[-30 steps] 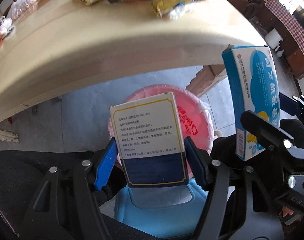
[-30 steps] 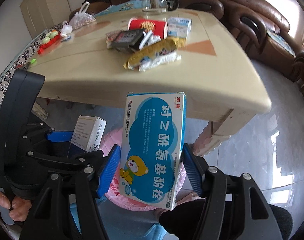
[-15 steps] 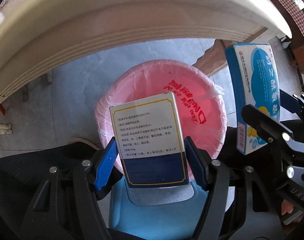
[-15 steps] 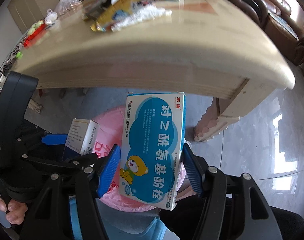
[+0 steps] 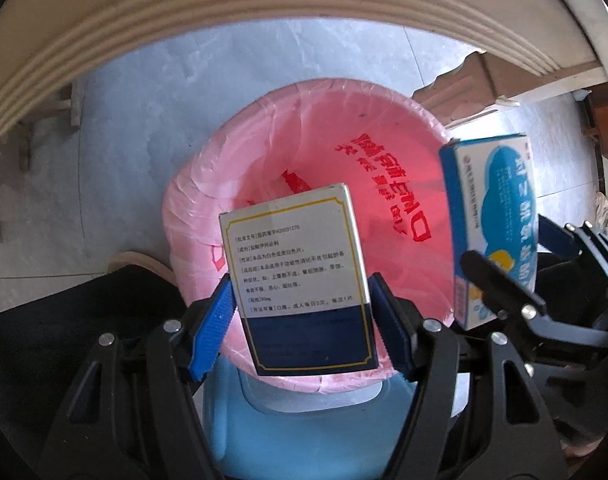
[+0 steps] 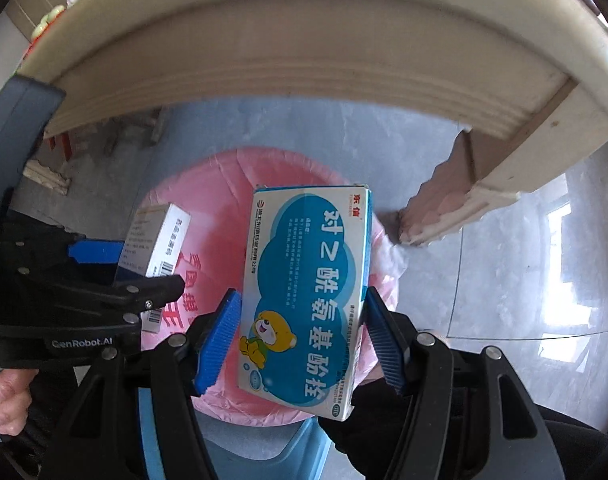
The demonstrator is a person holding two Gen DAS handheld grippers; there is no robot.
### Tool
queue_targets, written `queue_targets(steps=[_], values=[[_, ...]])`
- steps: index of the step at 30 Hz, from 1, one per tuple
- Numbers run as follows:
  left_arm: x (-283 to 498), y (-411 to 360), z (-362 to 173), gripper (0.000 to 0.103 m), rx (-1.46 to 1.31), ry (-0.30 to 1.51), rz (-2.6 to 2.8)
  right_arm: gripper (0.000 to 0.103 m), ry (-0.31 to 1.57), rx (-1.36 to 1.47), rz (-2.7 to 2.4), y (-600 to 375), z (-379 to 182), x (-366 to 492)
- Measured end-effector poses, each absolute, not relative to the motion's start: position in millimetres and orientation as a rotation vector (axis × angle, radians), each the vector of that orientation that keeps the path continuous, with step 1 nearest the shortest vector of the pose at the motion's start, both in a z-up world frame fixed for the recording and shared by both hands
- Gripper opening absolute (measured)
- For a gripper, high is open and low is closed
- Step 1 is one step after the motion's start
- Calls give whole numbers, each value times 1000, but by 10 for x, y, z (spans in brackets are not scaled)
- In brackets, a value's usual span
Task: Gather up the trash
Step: 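Open the left tool over the bin while the right tool also opens, dropping both boxes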
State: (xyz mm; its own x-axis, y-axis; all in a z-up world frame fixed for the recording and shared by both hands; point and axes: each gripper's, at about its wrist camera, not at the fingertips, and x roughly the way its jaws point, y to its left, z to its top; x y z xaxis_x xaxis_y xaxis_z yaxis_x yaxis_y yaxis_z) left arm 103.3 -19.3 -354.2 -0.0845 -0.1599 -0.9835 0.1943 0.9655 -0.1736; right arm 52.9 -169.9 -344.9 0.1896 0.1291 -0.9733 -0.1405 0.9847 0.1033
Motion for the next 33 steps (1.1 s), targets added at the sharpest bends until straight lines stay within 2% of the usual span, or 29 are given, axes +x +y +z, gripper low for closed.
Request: queue_targets(steps=[7,20,23,24,25,33], values=[[1083,-161,-3761,66,-20,1712,-288,61,1455,-13,188,-1653,-3762,647],[1135,-195,-4021,66,10,1777,-248,62,1542,-10,246,-1697,-3928,930],[1137,-195,-4041,68,25,1790,-243,65,1541,-6,249,-1674,-3933,958],[1141,-195,-4053,73,28,1799,-241,72,1537,-11,250,-1670,-3926,958],[1146,-190,-4058,75,30,1802,-236,75,1528,-14,251,-1690,-3917,930],[1136,-189,-4038,78,48,1794,-222,76,1508,-19,251,-1664,-3886,919]])
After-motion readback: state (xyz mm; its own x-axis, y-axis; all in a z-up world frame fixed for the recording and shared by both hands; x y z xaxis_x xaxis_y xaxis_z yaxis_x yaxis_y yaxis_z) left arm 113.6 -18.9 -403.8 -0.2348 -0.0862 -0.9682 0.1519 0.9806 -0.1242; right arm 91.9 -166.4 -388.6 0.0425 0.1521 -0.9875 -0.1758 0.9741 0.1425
